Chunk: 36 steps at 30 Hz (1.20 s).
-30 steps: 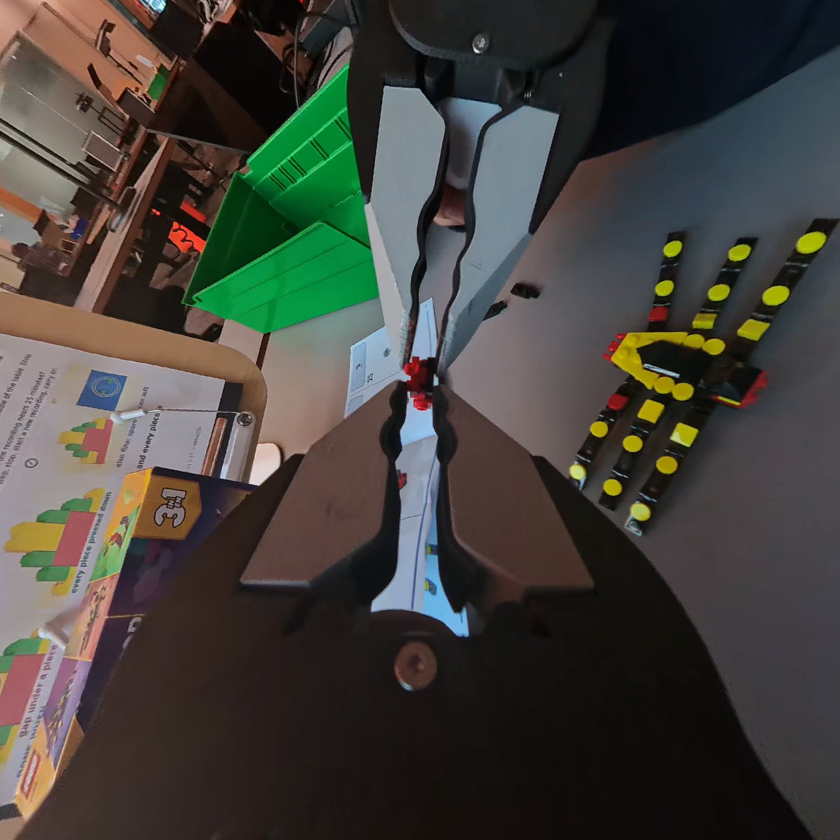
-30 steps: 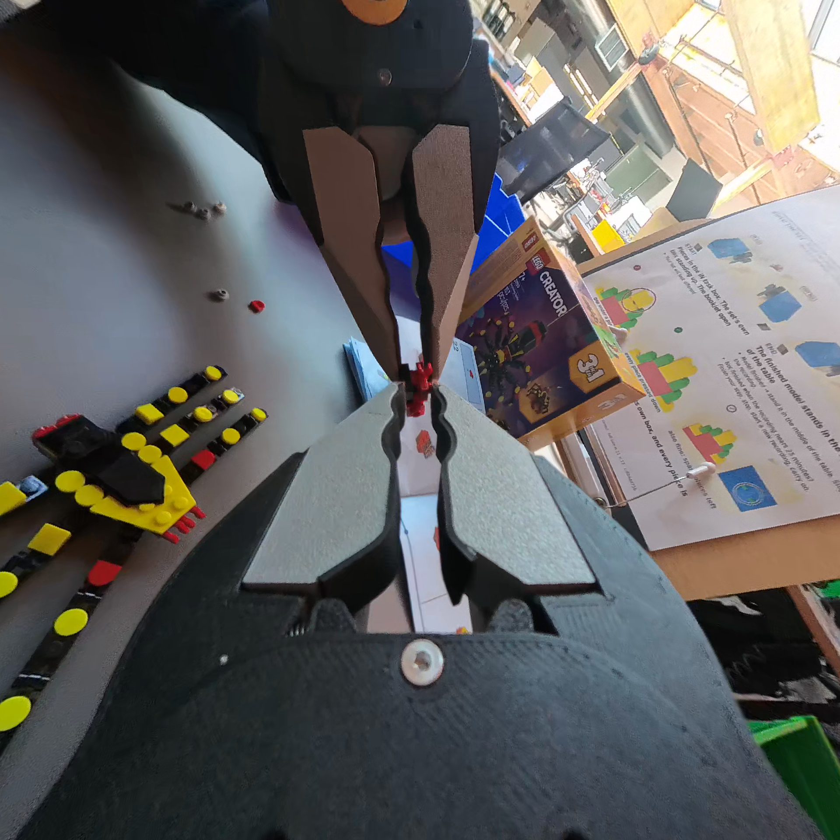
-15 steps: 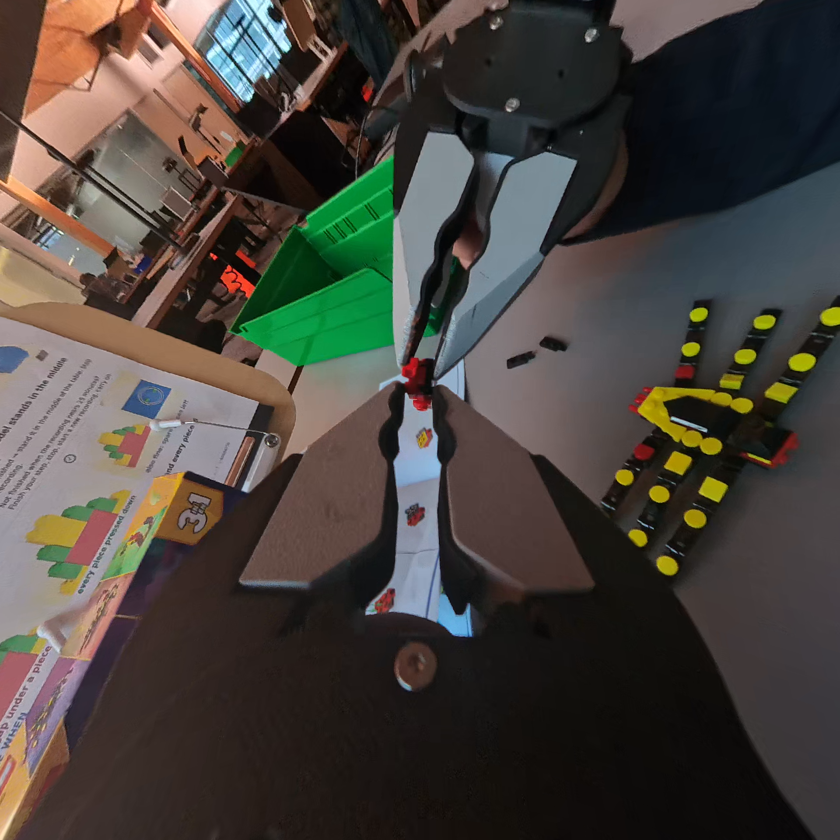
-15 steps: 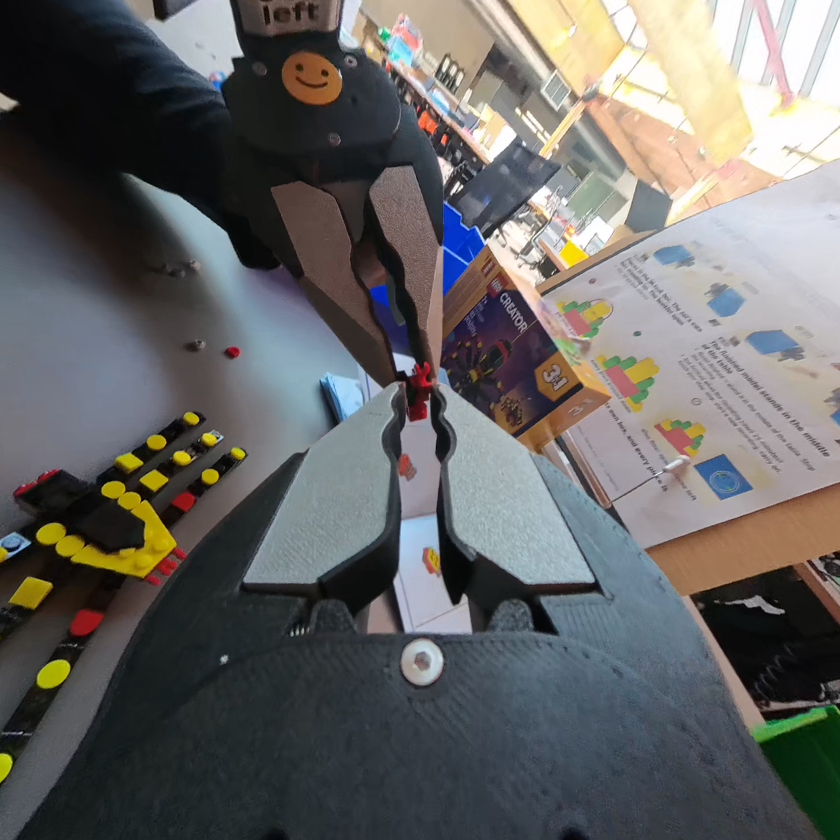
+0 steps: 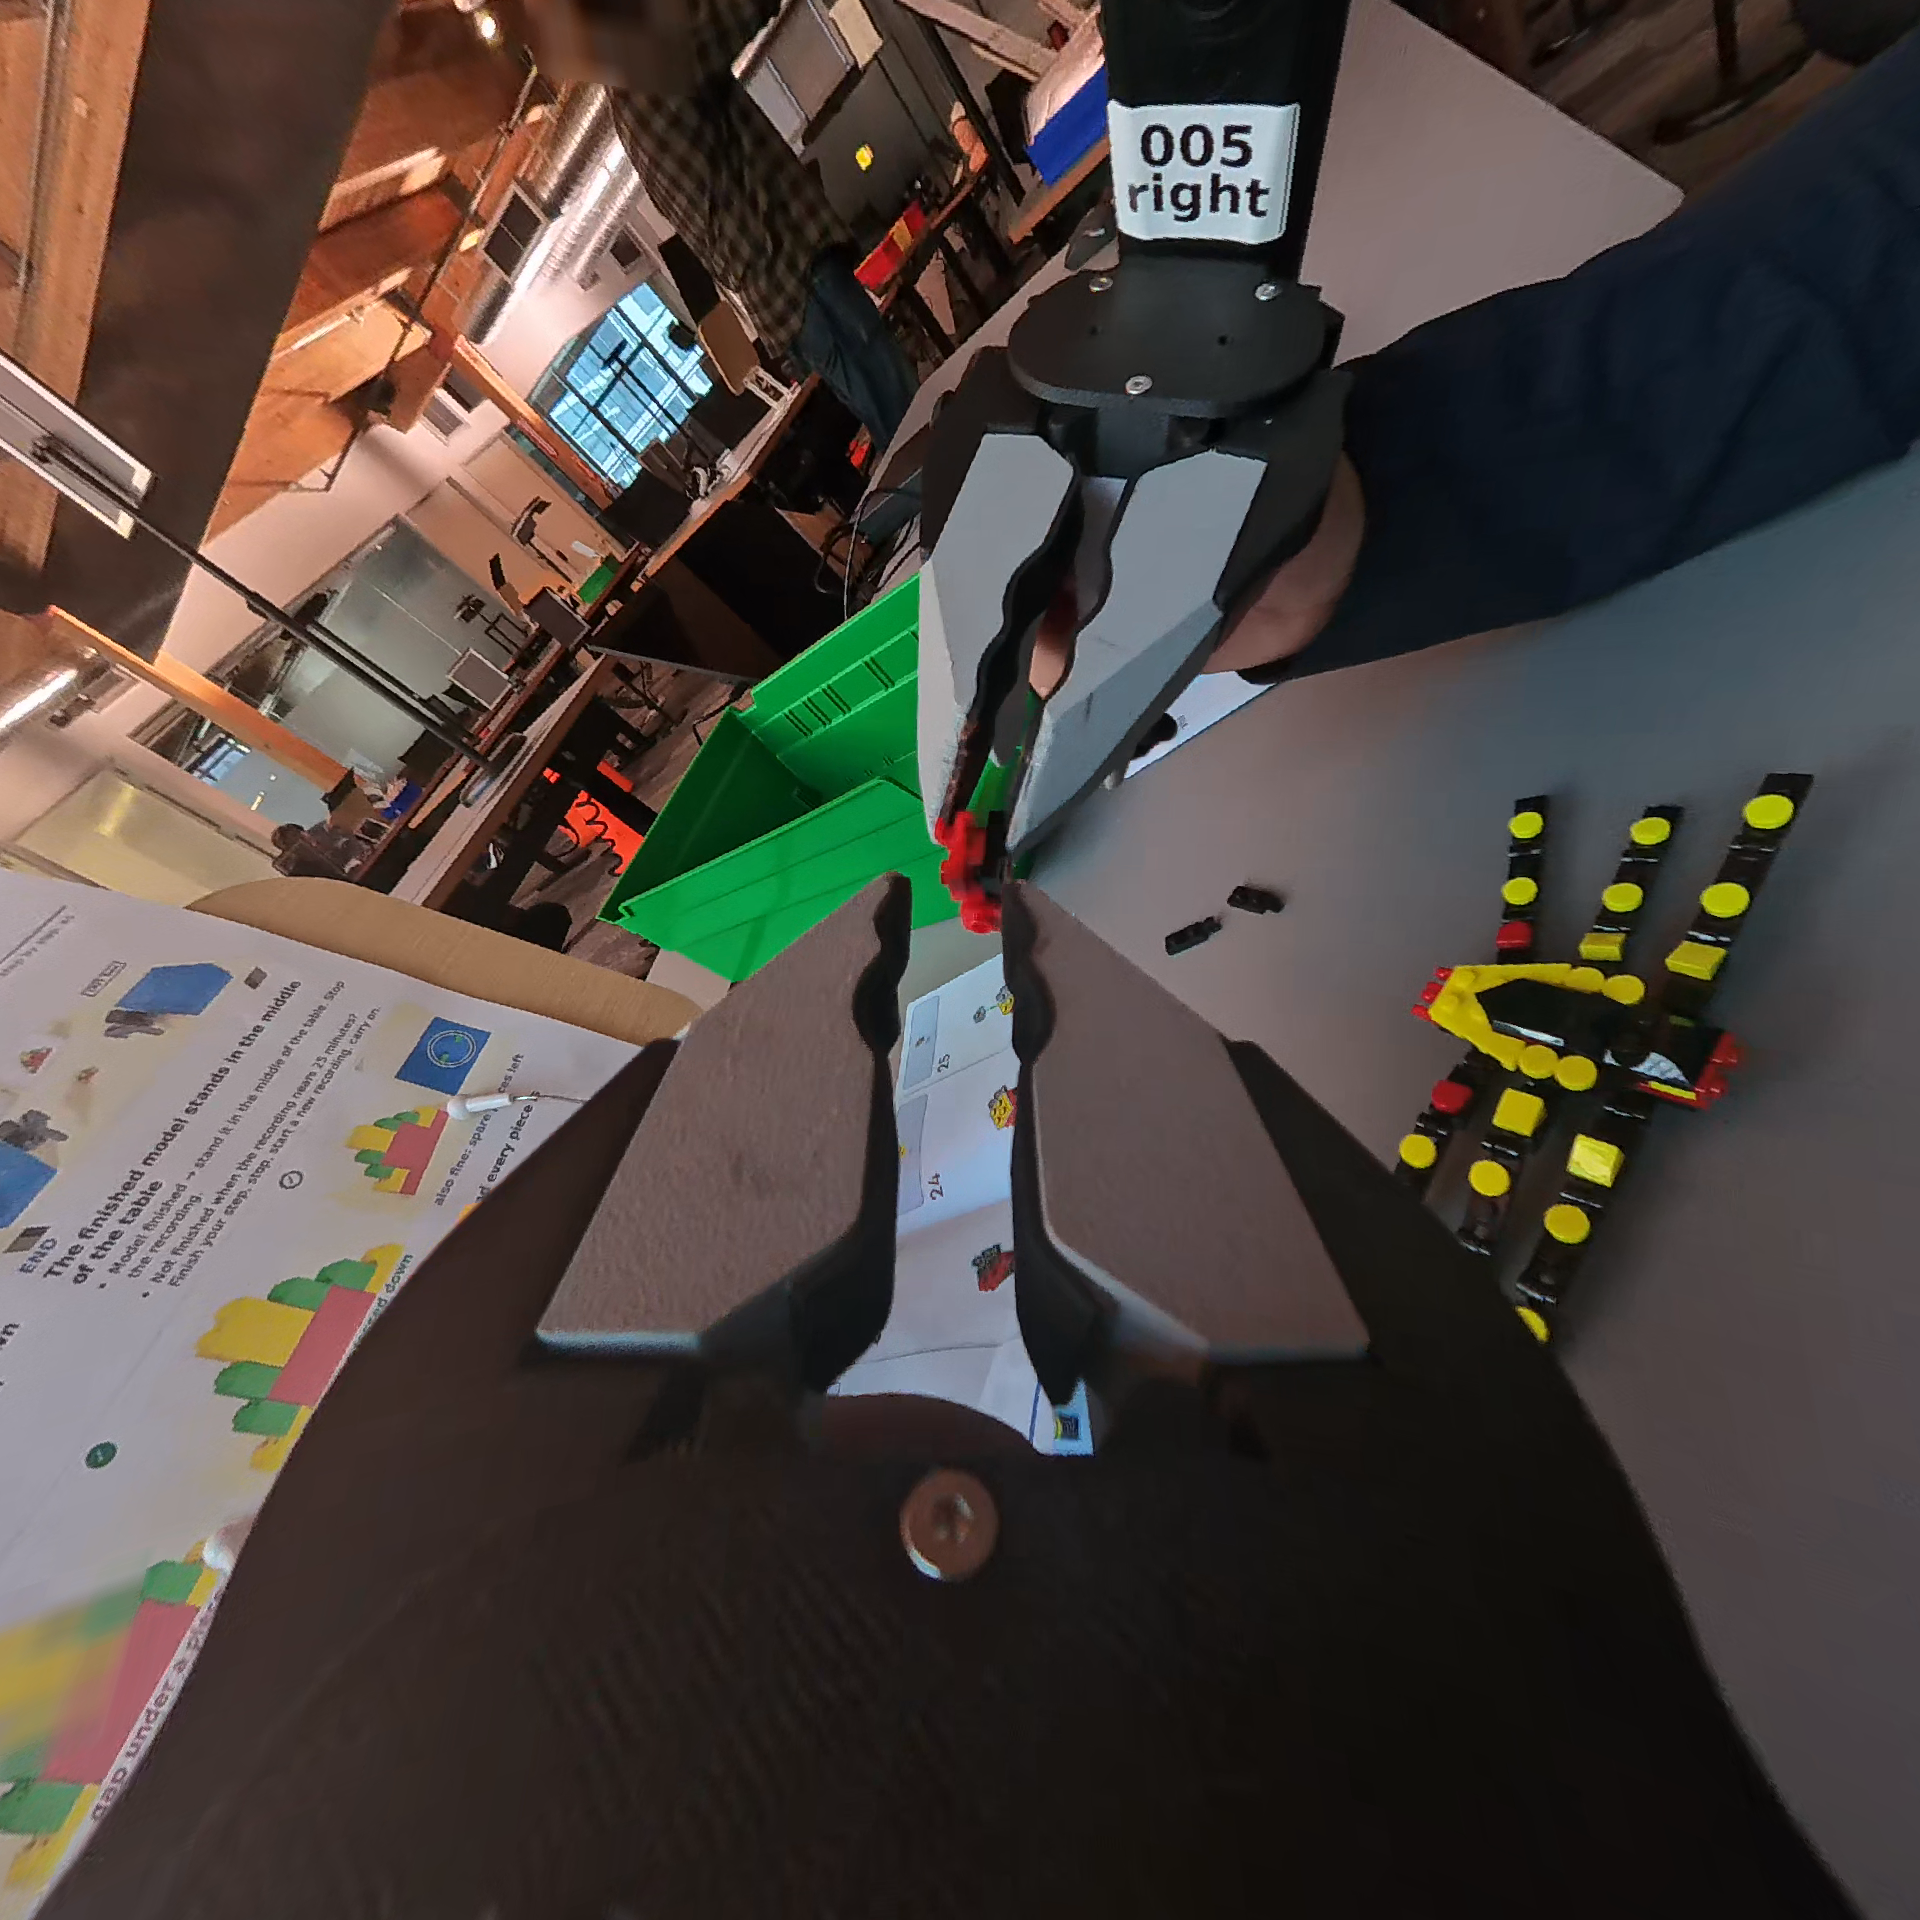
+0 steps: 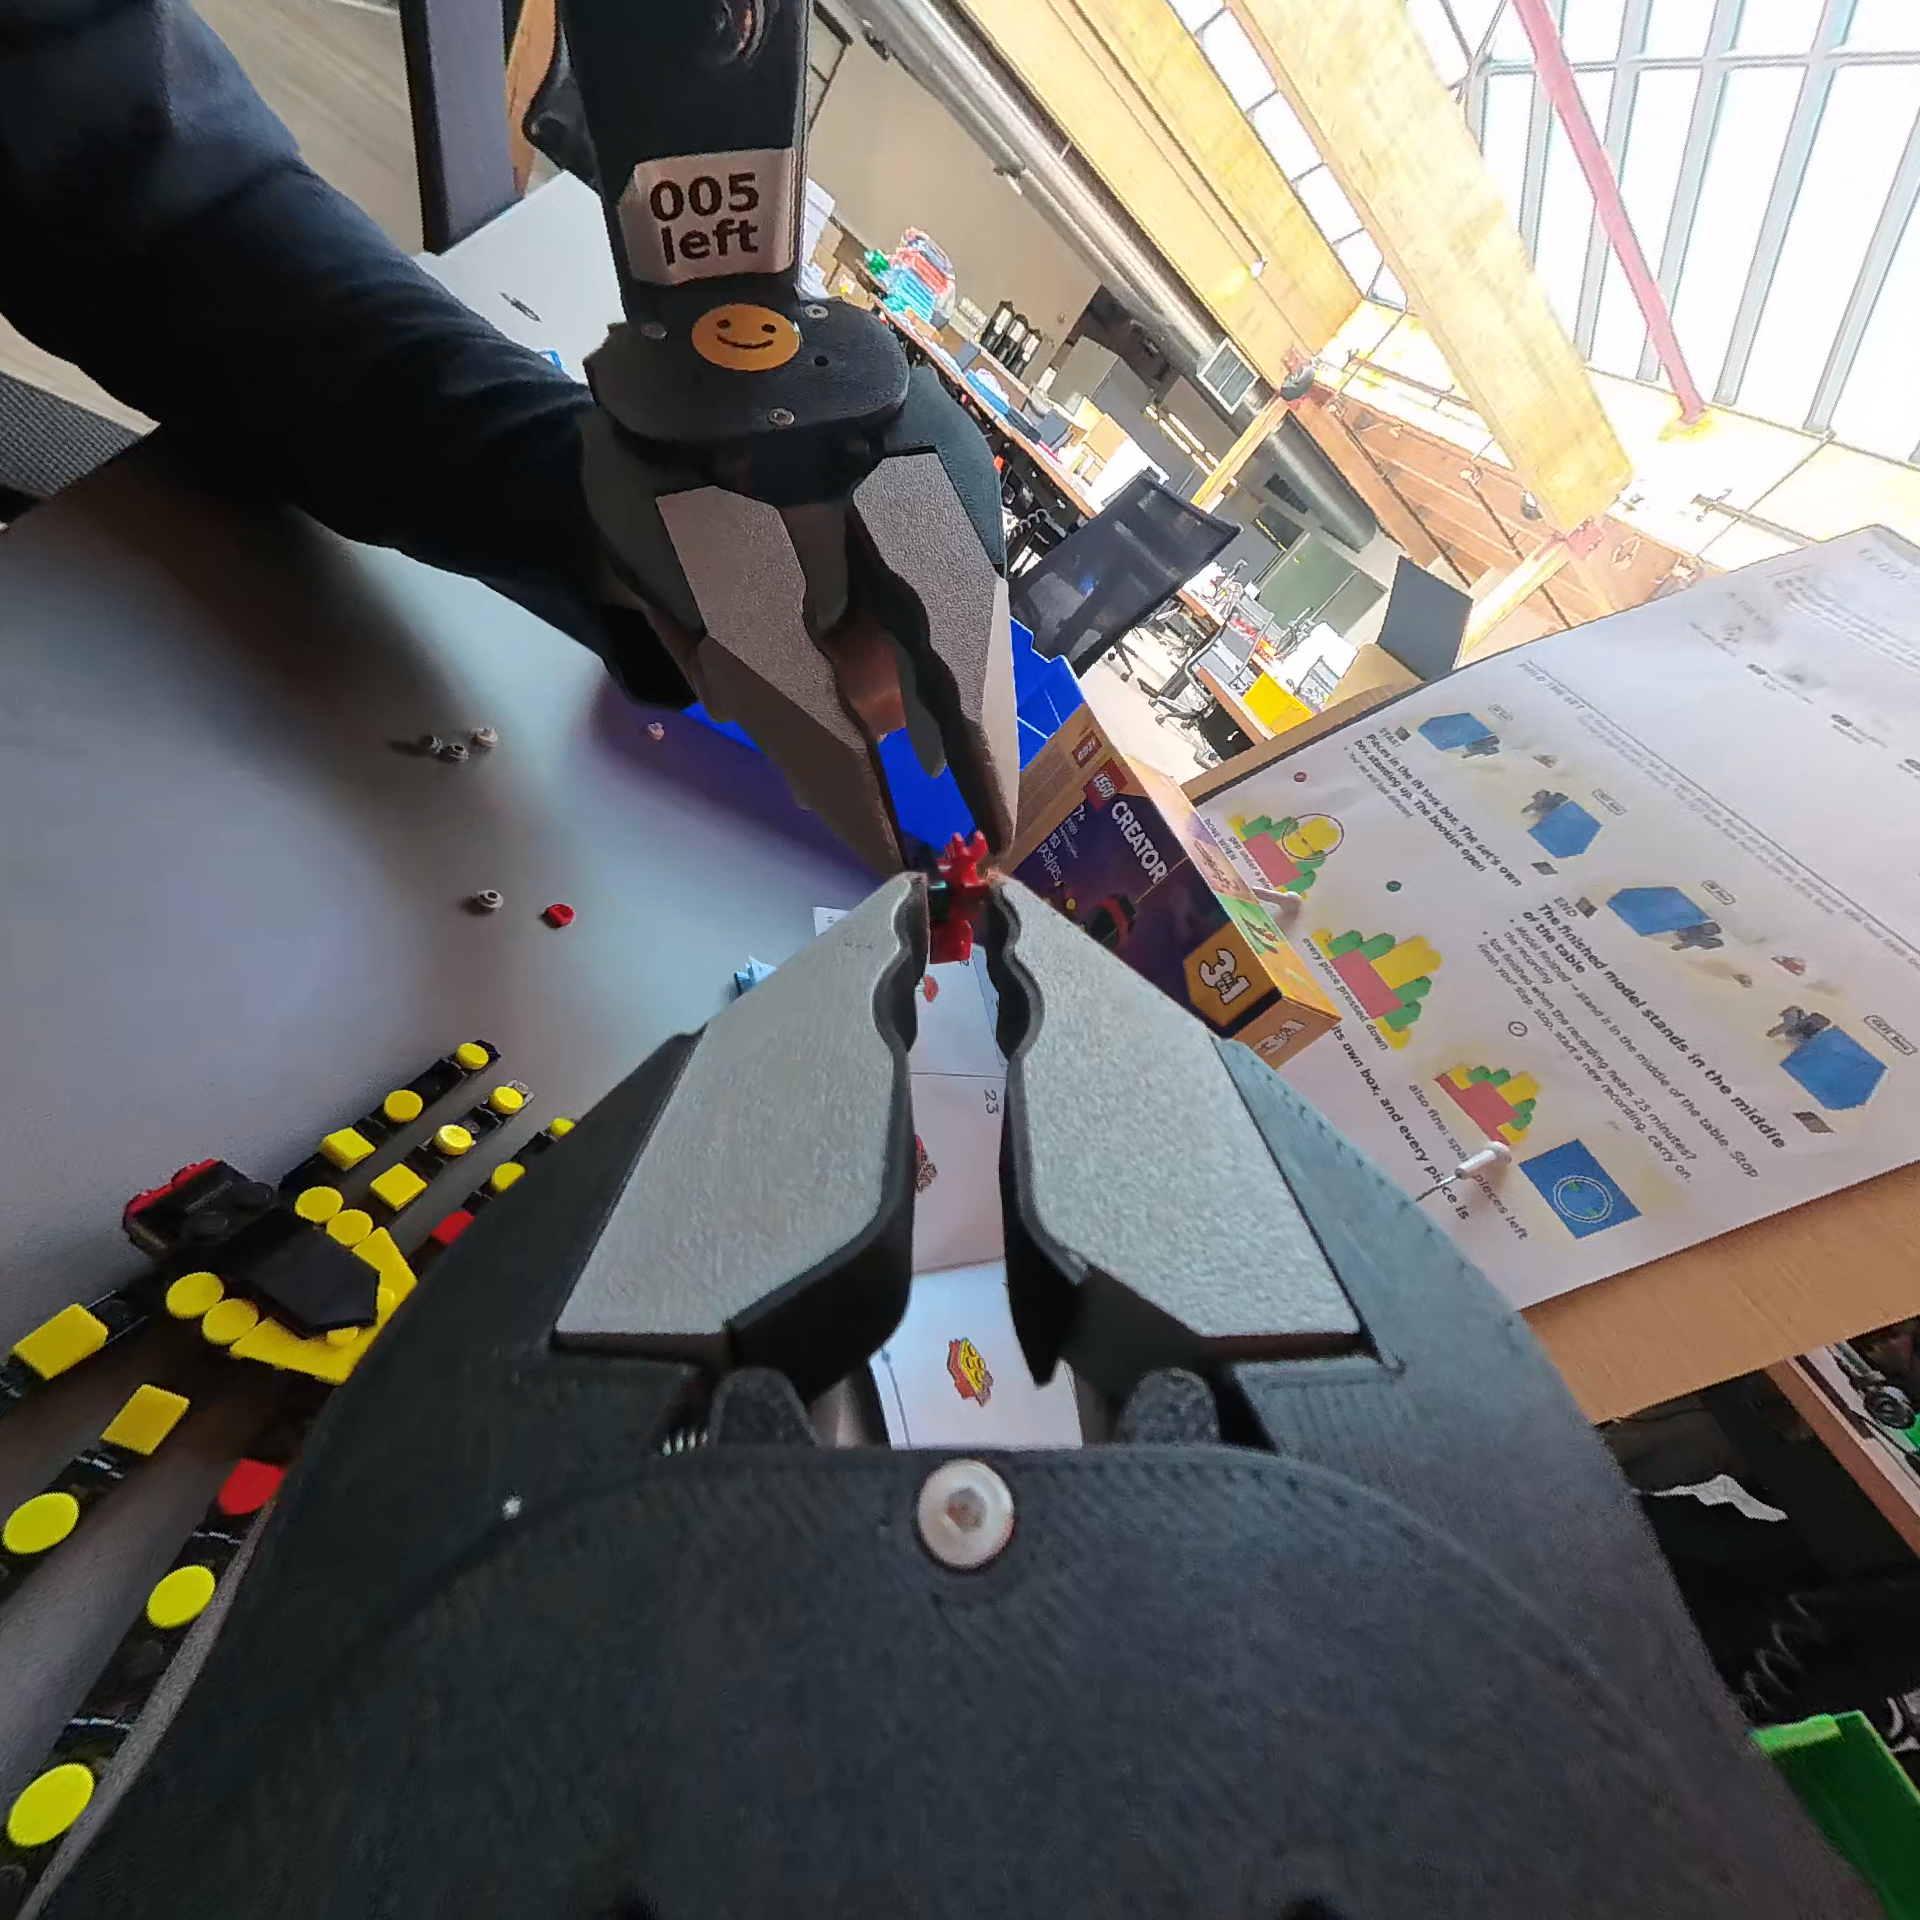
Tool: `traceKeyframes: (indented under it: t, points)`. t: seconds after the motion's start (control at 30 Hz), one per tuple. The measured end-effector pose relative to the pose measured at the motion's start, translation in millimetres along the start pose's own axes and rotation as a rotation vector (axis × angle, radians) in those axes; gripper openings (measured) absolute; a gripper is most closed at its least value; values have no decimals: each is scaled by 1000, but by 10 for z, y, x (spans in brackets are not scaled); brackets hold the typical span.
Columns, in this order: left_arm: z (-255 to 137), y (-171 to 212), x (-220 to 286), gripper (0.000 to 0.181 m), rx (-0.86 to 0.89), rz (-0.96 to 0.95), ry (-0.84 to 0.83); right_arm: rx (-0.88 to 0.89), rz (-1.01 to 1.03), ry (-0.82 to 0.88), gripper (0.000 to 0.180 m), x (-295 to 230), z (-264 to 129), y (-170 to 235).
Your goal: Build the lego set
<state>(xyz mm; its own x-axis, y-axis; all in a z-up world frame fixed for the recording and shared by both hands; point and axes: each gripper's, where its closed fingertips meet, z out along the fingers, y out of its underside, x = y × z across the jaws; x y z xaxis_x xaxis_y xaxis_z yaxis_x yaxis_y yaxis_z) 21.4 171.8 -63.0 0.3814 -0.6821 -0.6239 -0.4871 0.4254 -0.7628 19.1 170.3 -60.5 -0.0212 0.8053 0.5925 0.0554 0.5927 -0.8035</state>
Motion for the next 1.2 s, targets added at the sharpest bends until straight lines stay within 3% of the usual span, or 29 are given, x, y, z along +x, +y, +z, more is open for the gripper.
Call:
traceKeyframes:
  t: [0.43,0.63,0.87,1.0,1.2]
  points:
    - [39,58,108,8,-2,31,46,-2,-7,-50,8,-79,-1,71]
    - [54,179,123,8,-72,278,-22,-79,-15,-93,19,-162,24,167]
    - [111,404,162,8,-156,412,-47,-118,374,-163,17,-62,17,383]
    - [108,411,195,7,-161,601,-100,-150,562,-289,29,-235,88,452]
    - [115,433,306,7,-142,858,-170,-201,465,-277,20,-314,133,511]
